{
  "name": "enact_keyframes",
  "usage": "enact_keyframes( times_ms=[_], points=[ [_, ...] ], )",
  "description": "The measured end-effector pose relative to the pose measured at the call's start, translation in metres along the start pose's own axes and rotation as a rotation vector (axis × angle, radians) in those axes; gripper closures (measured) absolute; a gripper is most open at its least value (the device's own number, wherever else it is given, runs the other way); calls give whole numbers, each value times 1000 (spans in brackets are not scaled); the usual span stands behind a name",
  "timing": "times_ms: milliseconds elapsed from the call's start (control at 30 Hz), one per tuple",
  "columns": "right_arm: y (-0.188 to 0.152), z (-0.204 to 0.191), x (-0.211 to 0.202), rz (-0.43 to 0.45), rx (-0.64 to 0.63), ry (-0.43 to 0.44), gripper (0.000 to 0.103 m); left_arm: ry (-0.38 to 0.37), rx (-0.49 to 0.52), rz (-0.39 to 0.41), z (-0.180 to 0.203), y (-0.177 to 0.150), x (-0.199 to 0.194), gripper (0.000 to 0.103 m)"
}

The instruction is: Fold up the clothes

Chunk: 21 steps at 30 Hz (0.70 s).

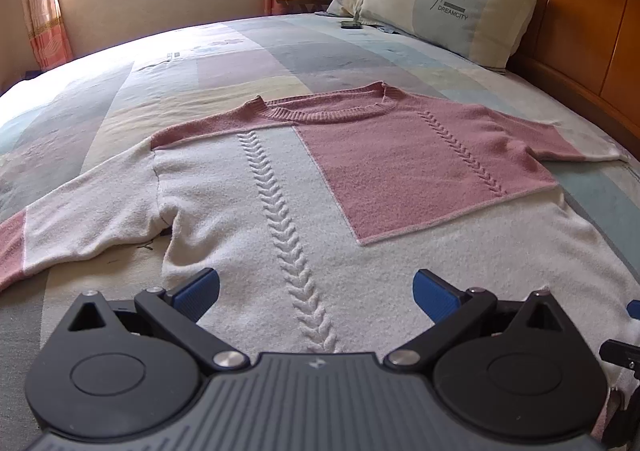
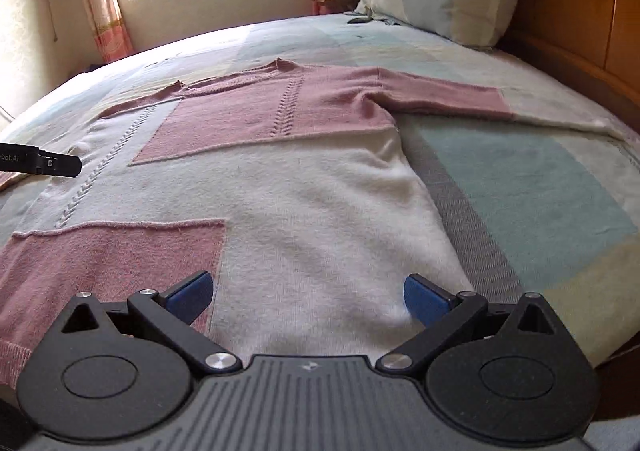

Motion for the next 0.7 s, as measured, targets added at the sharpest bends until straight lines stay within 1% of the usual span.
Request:
enact_keyframes(
  times_ms=[33, 133, 200, 333, 400, 467, 600, 667, 700],
  points=[
    [-7, -1, -5, -3, -4, -6, 0, 1, 0, -1, 0, 0, 1, 1],
    [-18, -11, -15, -85, -35, -25, 0, 4, 0, -5, 0, 0, 2, 1],
    [-10, -14, -17, -106, -40, 13, 0, 6, 0, -7, -1, 0, 3, 1],
    [29, -14, 0, -12, -66, 38, 0, 10, 1, -12, -1, -1, 5, 1],
    [46, -10, 17, 12, -73, 38, 0, 20, 2, -14, -2, -1, 6, 1],
    [63, -4, 40, 20, -72, 52, 0, 28, 2, -15, -4, -2, 7, 1],
    [79, 15, 87, -29, -42, 45, 0, 32, -1, -22, -7, -1, 12, 1],
    [84, 24, 98, -10, -79, 8, 0, 29, 1, -26, -6, 0, 15, 1],
    [88, 28, 101, -5, -86, 11, 0, 28, 7, -27, -5, -1, 15, 1]
  ],
)
Point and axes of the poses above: each gripper's, at about its wrist camera, not at the fingertips, and x roughly the way its jaws point, z to its right, y to its top, the point moved 5 cm from there along x, roughly the way its jaws point, and after that the axes turned 8 degrees about y, right-handed, at the moved point
